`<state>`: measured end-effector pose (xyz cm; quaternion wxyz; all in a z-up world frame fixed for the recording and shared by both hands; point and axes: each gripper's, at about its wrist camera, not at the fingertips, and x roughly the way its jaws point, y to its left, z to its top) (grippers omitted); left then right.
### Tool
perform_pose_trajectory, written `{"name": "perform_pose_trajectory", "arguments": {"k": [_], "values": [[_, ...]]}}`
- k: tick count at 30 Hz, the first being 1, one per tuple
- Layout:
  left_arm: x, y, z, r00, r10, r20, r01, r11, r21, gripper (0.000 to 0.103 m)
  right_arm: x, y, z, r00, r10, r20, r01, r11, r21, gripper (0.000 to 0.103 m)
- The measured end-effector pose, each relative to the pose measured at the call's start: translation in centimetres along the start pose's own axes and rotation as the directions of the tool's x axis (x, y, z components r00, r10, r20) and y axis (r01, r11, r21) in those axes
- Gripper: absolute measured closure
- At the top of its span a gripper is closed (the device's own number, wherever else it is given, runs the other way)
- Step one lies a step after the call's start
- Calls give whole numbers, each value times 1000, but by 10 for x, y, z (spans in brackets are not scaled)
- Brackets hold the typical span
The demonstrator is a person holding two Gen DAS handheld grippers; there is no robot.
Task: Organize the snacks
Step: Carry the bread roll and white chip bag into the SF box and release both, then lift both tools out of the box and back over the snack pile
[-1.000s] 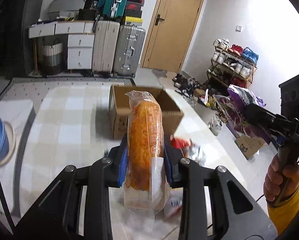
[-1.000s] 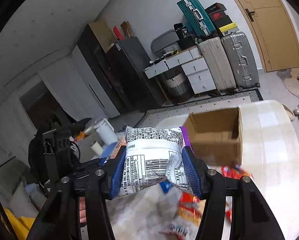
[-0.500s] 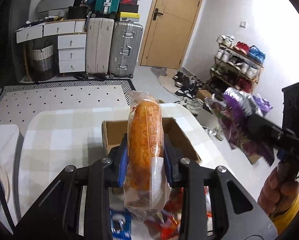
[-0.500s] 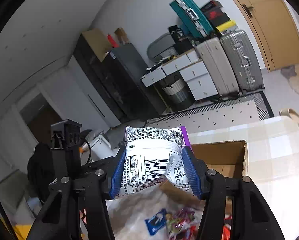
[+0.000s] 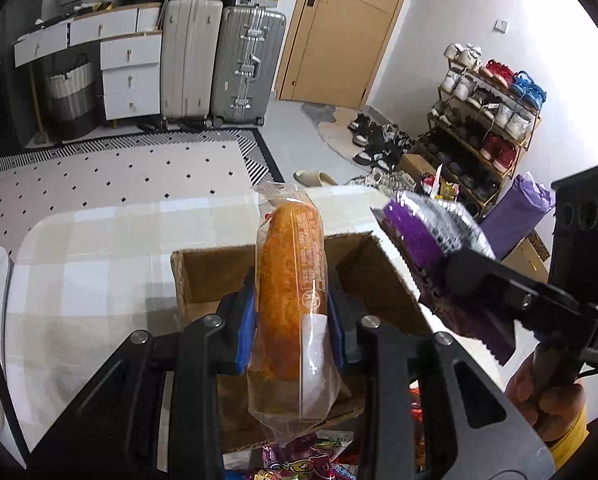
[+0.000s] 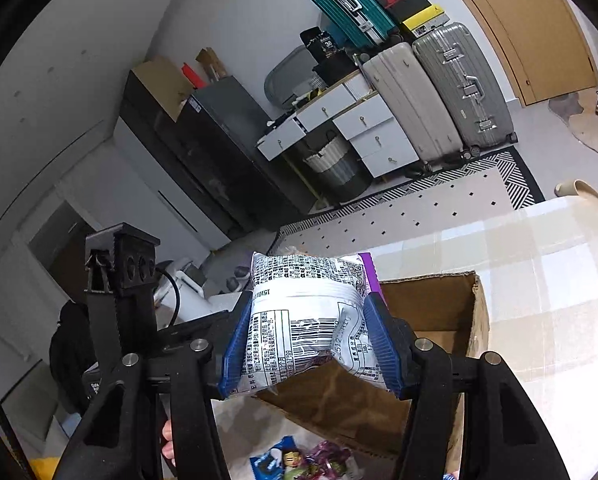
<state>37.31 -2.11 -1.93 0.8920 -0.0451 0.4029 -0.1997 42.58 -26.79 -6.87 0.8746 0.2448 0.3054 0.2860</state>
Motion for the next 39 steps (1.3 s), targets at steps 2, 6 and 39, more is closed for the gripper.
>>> {"name": "perform_pose_trajectory", "arguments": {"k": [2,6,39], "values": [[14,1,-2,1000,1,-14,-1,1000,7,76,4,-2,-2,999,-37,-9,37,999,-20,47],[39,6,0,999,15,-38,-14,1000,3,76,11,-4,-7,997,-69,-38,68,997,-35,47],[-30,4,-45,998,61,22,-61,998,-4,75,-22,30,-34,970,-236,-60,229,968,-99,45]]}}
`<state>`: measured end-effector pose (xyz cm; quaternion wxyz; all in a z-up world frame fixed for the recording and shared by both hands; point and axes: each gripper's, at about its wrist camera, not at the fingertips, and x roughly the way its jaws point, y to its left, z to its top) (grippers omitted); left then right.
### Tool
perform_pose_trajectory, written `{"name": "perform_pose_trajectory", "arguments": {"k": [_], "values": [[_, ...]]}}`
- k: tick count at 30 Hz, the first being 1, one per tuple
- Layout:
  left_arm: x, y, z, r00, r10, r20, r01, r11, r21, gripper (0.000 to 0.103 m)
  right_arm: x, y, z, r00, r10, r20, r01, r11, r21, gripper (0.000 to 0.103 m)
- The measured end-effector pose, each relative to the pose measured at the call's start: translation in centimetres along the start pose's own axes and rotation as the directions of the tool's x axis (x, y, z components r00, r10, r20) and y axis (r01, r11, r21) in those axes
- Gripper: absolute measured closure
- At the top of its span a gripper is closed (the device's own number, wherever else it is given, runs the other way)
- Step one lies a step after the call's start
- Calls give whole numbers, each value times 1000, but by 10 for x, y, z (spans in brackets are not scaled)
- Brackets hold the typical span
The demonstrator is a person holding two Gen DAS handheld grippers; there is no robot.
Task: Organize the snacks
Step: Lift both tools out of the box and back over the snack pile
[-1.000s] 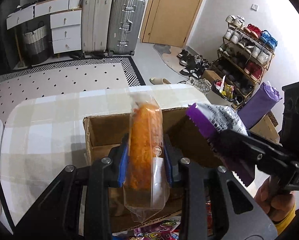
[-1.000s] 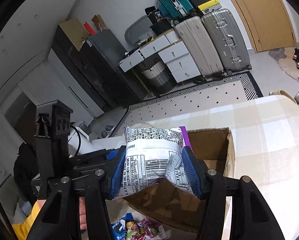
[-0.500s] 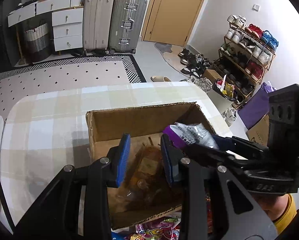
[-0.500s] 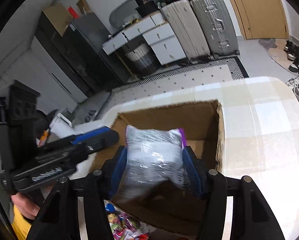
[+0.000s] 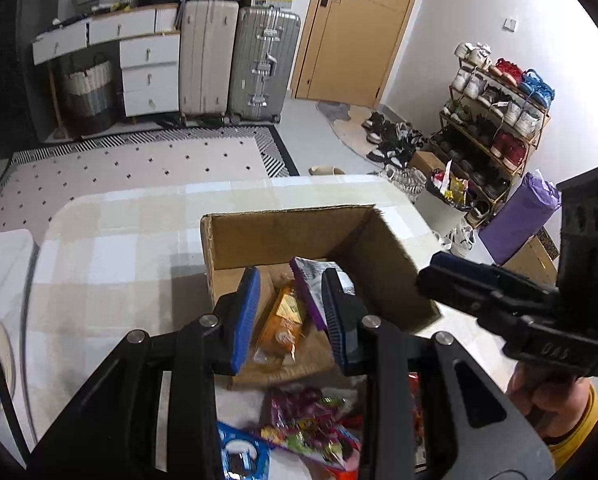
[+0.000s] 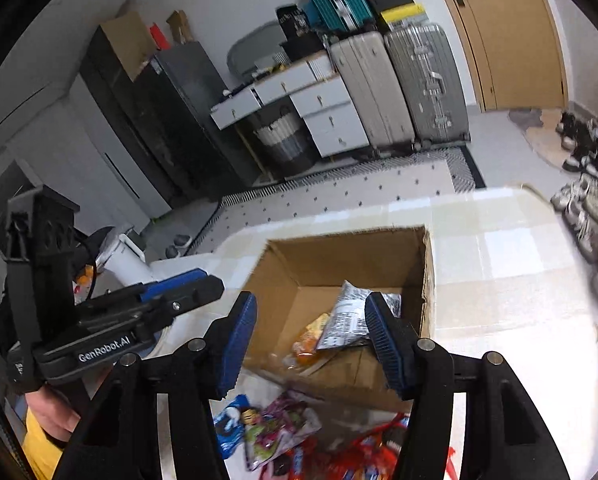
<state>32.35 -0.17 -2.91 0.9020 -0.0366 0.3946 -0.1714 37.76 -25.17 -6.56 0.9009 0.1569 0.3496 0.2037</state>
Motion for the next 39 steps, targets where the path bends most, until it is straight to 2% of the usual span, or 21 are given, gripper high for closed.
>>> {"name": "perform_pose_trajectory", "arguments": {"k": [4,13,14,16,19,22,24,26,27,30,32,35,39], "values": [[-44,-17,-12,999,23,41,-24,999,22,74,-38,21,-2,998,6,57,-5,1000,-21,45],[-161,-56,-36,984,60,169,-68,997,43,50,-127,76,-15,986,26,166,-4,991,-130,45],[-171,-58,-38,982,62,180,-71,997,42,47,-139,83,-17,983,31,184,-4,990,-144,43],[-200,-66,-45,973,68,223,-79,996,43,39,-159,95,-23,976,42,213,-6,986,-168,30],[-250,-80,-58,948,86,306,-106,993,48,25,-194,113,-36,959,66,274,-7,978,-210,23],[-292,-93,-70,928,85,363,-112,992,56,23,-229,131,-52,937,89,339,0,967,-254,8],[-322,-100,-82,910,89,404,-123,991,60,18,-251,140,-62,916,108,386,6,959,-283,4],[-344,-107,-90,896,96,433,-135,989,61,5,-271,148,-74,899,113,424,25,952,-306,1],[-356,-110,-96,885,102,453,-144,988,59,0,-278,151,-79,890,116,441,31,950,-312,1],[-397,-118,-123,836,126,534,-180,982,50,1,-298,155,-95,874,138,466,22,946,-322,1],[-414,-121,-139,816,137,561,-196,979,47,1,-304,154,-103,869,143,474,24,944,-329,1],[-432,-124,-164,803,161,574,-221,975,35,1,-308,152,-116,864,118,490,56,943,-327,1],[-434,-118,-191,815,173,553,-218,976,16,1,-305,142,-138,860,102,500,77,943,-325,1]]}}
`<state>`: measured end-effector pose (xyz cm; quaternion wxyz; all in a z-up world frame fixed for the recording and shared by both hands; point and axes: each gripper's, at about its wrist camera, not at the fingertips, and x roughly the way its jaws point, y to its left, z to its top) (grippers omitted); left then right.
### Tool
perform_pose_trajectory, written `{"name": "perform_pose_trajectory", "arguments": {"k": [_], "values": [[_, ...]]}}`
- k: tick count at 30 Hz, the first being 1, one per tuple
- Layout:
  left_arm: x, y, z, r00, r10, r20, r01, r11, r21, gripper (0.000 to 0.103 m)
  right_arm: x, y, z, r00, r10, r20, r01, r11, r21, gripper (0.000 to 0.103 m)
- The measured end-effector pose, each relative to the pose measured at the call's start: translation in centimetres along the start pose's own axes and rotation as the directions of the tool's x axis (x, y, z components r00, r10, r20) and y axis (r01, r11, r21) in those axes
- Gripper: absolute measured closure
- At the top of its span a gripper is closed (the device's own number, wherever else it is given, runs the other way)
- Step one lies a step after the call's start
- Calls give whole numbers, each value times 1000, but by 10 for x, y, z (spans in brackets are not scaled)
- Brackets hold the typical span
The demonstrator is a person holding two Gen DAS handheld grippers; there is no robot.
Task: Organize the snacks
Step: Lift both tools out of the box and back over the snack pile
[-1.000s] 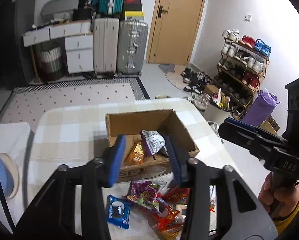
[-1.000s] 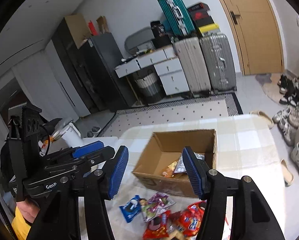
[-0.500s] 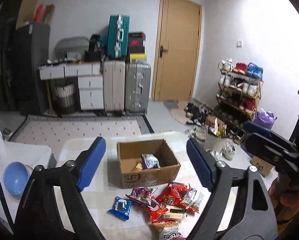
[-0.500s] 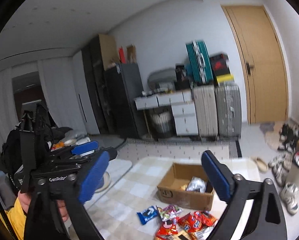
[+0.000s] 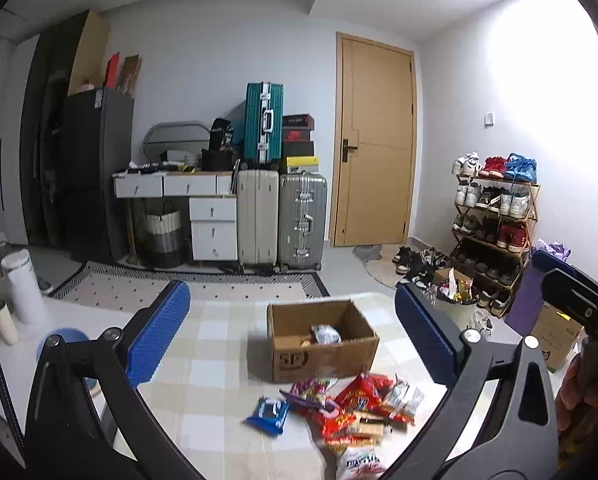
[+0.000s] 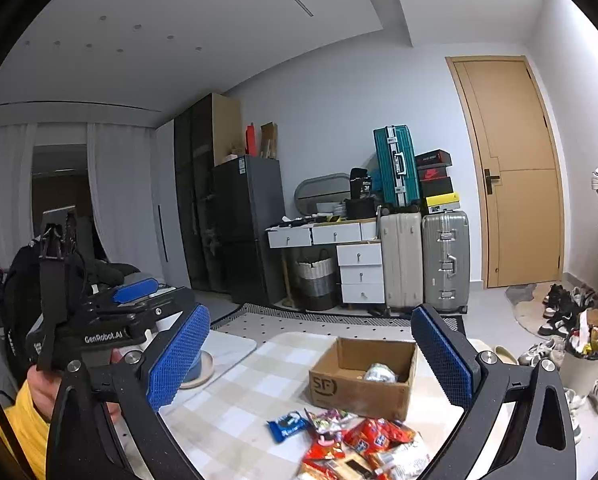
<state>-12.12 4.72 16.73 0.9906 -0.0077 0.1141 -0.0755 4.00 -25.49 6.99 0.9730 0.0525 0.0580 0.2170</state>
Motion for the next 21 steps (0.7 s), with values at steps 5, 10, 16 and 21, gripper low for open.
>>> {"name": "perform_pose_trajectory", "arguments": {"k": [5,10,16,21], "values": [[11,10,-41,999,14,-32,-14,1000,-4,1,0,-9,-29,999,-42,-24,42,999,2,1],[51,17,-91,988,-28,-150,21,999,-48,1,5,-23,-60,996,-62,-65,65,997,39,0],[118,12,-157,946,-99,-309,77,994,-81,1,12,-47,-103,987,-79,-137,94,990,109,1],[166,-9,-211,884,-153,-441,119,987,-104,1,23,-67,-135,977,-72,-201,111,975,193,0]]}}
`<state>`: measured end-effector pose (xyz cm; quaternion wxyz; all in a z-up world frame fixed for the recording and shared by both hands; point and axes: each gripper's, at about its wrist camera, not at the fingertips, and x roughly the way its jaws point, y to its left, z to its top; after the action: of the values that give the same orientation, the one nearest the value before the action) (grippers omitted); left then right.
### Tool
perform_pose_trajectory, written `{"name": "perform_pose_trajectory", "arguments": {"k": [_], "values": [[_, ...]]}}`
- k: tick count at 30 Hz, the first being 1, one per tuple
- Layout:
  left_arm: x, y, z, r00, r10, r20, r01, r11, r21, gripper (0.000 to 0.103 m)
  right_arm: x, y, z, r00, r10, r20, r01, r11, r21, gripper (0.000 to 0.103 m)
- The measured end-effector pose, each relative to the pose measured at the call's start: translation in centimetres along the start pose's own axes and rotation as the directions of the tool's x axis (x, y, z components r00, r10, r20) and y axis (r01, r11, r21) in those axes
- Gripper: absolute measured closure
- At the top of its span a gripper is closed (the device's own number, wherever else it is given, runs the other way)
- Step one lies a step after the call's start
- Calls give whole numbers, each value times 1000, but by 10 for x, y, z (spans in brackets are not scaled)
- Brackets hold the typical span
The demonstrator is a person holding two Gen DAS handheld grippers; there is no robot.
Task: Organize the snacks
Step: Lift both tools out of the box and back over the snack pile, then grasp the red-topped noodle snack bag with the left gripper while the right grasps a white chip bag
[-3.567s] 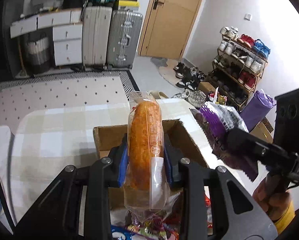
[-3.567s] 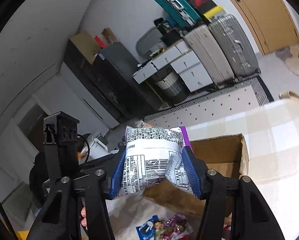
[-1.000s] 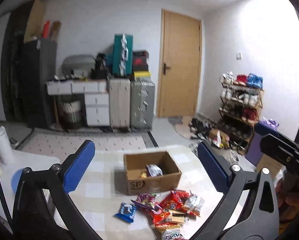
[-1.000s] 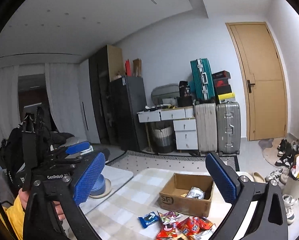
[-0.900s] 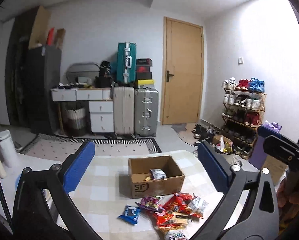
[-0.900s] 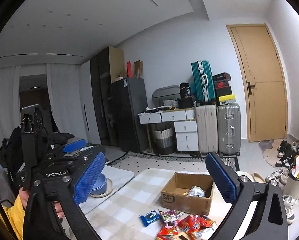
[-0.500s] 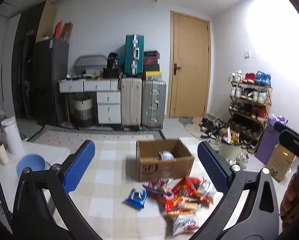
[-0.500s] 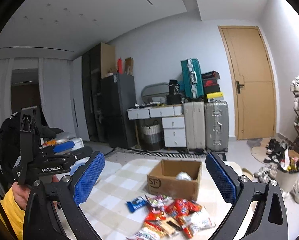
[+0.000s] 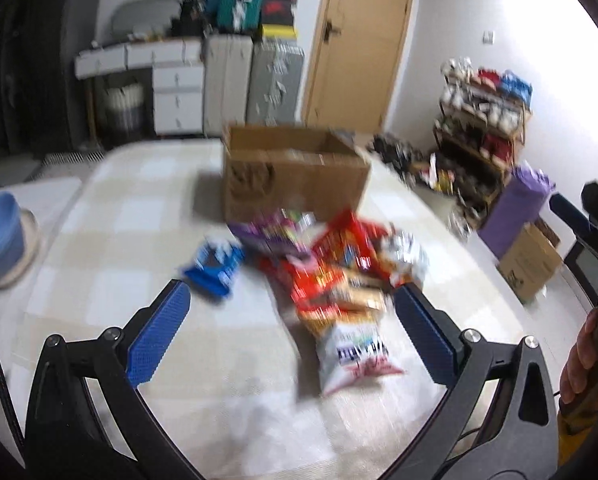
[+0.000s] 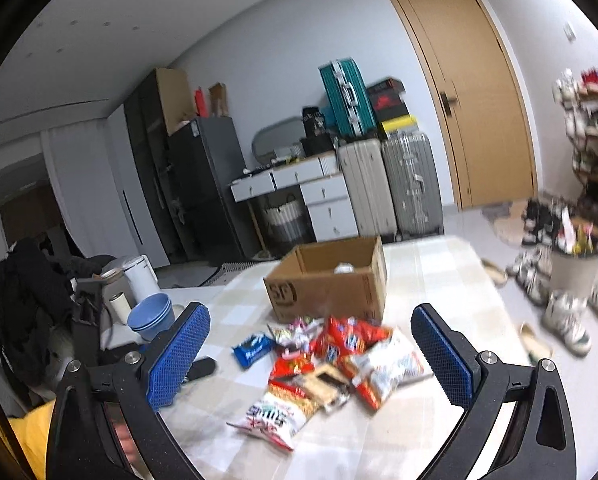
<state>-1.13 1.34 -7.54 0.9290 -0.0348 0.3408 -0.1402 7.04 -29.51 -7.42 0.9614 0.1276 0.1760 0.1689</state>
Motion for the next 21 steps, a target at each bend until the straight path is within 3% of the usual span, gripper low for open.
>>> {"name": "perform_pose_trajectory", "arguments": {"k": [5,11,21], "values": [[60,-11,-10,992,-48,-117,46,999,-27,1,17,-13,-24,998,21,-51,-18,998,52,0],[110,-26,-18,967,-84,-242,70,995,-65,2,34,-18,-45,993,55,-107,-46,995,86,1],[153,-39,-31,939,-33,-342,16,999,-51,6,45,-34,-56,988,72,-137,-52,988,147,1]]}}
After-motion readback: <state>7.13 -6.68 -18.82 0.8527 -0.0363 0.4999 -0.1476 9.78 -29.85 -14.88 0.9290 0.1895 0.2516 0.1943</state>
